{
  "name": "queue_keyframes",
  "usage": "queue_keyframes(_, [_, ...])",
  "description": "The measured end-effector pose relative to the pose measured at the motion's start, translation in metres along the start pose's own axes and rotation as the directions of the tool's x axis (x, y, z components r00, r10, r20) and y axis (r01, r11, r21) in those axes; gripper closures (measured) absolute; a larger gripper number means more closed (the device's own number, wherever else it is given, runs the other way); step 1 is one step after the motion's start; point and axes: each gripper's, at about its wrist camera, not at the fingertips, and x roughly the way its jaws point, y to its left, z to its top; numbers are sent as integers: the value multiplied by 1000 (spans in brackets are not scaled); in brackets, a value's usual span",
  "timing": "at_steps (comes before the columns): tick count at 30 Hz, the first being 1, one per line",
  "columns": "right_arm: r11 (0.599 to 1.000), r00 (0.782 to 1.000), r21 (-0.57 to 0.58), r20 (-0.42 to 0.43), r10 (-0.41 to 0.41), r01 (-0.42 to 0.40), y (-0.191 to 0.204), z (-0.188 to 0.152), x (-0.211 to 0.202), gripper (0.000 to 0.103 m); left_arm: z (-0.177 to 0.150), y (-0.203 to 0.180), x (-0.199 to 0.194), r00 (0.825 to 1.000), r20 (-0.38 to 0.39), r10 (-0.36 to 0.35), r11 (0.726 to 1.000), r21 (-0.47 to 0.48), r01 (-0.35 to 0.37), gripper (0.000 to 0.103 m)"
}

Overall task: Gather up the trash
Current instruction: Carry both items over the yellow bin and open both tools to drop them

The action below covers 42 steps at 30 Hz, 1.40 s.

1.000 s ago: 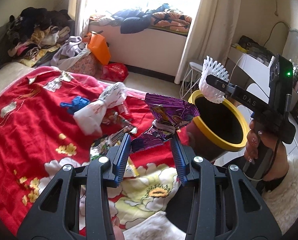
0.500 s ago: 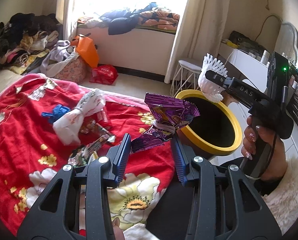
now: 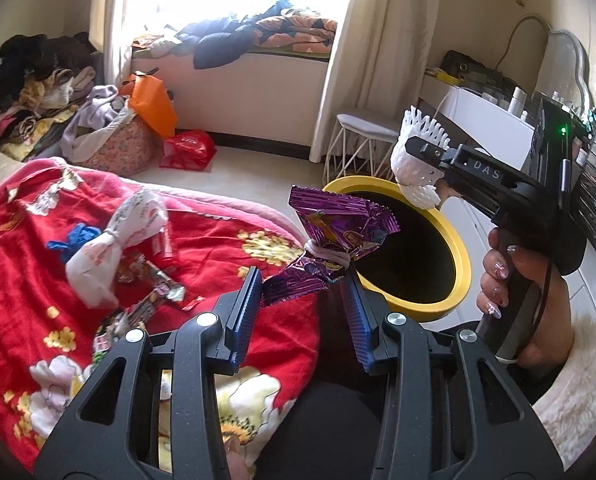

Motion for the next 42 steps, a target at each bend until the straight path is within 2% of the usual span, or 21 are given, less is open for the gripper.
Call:
queue_keyframes(19, [983, 997, 162, 2, -83, 82, -54, 2, -2, 84, 15, -45, 54, 998, -67, -17, 996, 90, 23, 69])
queue_keyframes(30, [964, 989, 225, -61, -135, 145, -77, -5, 9, 83, 21, -72, 93, 991, -132, -5, 987, 159, 26, 69])
queue_keyframes(38, [942, 981, 276, -100, -169, 190, -90, -9, 15, 78, 21, -82, 117, 983, -183, 8, 984, 178, 25, 68])
queue_keyframes(42, [932, 980, 303, -100, -174, 197, -96, -9, 15, 70, 22, -84, 130, 978, -207, 1, 985, 170, 35, 68])
